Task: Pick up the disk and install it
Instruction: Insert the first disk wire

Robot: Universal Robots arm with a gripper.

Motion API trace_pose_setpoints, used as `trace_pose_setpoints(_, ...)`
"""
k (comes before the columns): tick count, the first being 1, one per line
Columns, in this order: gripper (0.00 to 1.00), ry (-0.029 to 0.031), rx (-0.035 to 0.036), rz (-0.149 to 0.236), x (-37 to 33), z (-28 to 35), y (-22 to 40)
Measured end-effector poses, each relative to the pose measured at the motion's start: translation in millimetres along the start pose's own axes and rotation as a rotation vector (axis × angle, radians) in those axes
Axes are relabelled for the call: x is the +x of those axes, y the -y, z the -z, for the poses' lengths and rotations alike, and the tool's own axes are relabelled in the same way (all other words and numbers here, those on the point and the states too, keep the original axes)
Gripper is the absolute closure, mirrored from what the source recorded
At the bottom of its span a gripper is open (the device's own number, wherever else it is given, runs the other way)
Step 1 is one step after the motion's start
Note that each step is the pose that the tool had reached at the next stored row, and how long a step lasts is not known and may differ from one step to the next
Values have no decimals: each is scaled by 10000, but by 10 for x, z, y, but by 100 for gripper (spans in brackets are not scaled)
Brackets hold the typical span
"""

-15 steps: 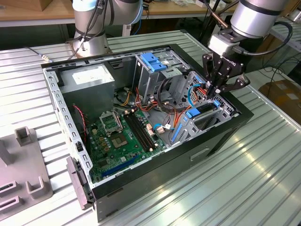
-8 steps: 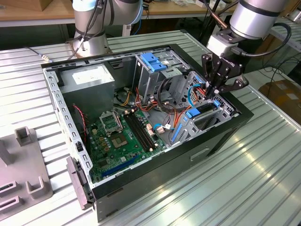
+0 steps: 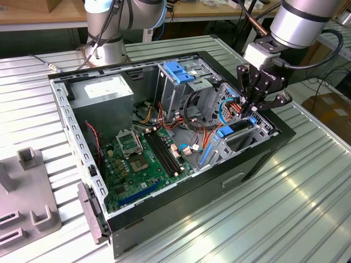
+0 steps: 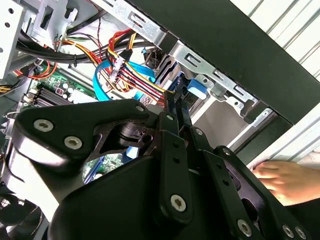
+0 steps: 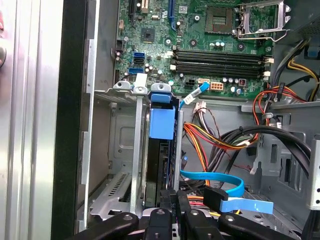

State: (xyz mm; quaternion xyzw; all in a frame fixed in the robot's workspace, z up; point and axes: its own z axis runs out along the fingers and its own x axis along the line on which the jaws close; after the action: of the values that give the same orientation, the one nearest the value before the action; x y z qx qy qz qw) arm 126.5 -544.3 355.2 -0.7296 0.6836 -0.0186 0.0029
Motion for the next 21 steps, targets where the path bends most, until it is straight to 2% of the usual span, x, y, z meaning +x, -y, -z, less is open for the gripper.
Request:
trace_pose_setpoints(7, 84, -1, 0, 0, 0, 0, -1)
trace_pose_setpoints(10, 84, 0, 0, -4, -1, 1, -19)
trace_pose_setpoints(13, 84, -7, -5, -228, -2, -4, -27)
trace_pose_setpoints(17, 84, -14, -4, -413, 0, -43, -38)
trace_pose_setpoints(19, 84, -17, 78, -415, -2, -55, -75)
trace_pose_setpoints(21, 84, -23, 185, -430, -1, -59, -84)
